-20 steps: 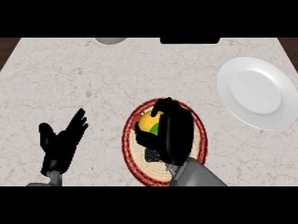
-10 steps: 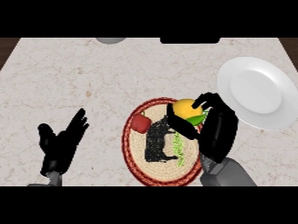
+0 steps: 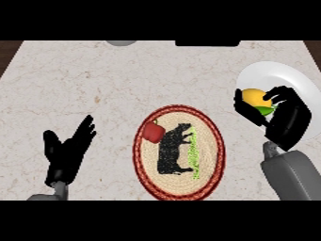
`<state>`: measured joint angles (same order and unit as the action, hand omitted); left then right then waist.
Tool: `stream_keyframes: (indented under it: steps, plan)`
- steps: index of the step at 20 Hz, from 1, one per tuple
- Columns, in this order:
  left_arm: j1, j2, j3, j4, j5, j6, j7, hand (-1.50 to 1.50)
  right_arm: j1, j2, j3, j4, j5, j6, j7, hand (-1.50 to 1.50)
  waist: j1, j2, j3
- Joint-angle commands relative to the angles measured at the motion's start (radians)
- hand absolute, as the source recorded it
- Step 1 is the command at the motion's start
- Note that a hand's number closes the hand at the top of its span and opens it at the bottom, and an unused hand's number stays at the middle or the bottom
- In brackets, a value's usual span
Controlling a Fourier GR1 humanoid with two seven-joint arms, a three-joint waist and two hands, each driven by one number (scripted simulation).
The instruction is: Pick the lemon from the placemat and place it in the plate
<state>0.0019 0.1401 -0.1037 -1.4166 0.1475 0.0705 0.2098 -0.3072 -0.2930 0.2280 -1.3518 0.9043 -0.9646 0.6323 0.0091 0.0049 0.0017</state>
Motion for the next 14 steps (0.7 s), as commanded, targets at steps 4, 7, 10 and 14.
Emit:
stream_keyframes:
  steps: [4, 7, 10, 14]
  plan:
    - [-0.038, -0.047, -0.014, 0.065, -0.034, 0.025, -0.037, 0.00, -0.106, -0.122, -0.130, 0.270, -0.395, -0.105, -0.336, 1.50, 0.013, 0.008, 0.002]
    - [-0.045, -0.010, 0.002, 0.020, -0.010, -0.009, 0.003, 0.00, -0.195, -0.137, -0.204, 0.424, -0.489, -0.074, -0.472, 1.50, 0.027, 0.010, 0.003]
    - [-0.077, -0.030, -0.003, 0.039, -0.029, 0.017, 0.018, 0.00, -0.177, -0.188, -0.273, 0.448, -0.632, 0.034, -0.660, 1.50, 0.009, 0.006, 0.002]
    - [0.014, -0.033, -0.029, 0.009, -0.026, -0.011, -0.029, 0.00, -0.223, -0.198, -0.354, 0.662, -0.682, 0.133, -0.648, 1.50, 0.043, 0.016, 0.003]
